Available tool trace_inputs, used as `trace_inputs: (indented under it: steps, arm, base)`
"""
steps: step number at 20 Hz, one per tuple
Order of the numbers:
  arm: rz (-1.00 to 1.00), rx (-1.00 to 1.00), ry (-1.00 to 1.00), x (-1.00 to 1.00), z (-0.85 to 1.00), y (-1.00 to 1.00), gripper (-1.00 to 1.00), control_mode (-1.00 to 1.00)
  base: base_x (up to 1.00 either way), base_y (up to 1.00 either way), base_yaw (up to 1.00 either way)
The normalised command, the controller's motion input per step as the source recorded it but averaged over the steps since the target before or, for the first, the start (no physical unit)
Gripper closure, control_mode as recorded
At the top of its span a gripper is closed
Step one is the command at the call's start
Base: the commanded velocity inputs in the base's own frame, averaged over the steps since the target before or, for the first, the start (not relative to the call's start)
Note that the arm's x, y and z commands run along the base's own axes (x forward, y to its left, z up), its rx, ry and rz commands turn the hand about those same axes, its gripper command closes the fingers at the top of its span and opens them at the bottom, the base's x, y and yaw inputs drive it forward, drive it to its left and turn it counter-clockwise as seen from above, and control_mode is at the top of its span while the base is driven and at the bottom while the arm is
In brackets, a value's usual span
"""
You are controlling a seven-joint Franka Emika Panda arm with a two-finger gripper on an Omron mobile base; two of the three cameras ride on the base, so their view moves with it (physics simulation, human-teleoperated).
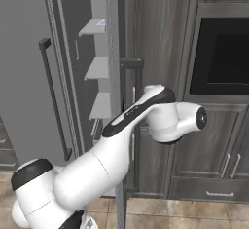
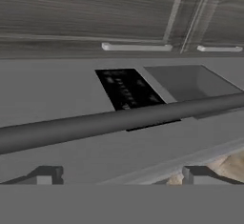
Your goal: The ice cube tray has been filled with water. Take the tray and place it in the freezer to make ice. Close the freezer door after placing the tray.
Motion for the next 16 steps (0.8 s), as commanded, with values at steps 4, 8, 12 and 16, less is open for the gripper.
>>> trace_inputs:
  steps: [4, 8, 12, 16]
  arm:
    - [0.11, 0.03, 0.0, 0.33, -0.21, -0.22, -1.0, -1.0]
    - [0.08, 0.01, 0.0, 0.41, -0.24, -0.07, -1.0, -1.0]
    - [0.07, 0.0, 0.0, 0.43, -0.26, -0.03, -1.0, -1.0]
    - [0.06, 0.0, 0.0, 0.39, -0.25, -0.08, -1.0, -1.0]
  base:
    - [0.0, 0.0, 0.0]
    - [0.0, 0.0, 0.0]
    - [0.0, 0.0, 0.0]
    - [0.0, 0.0, 0.0]
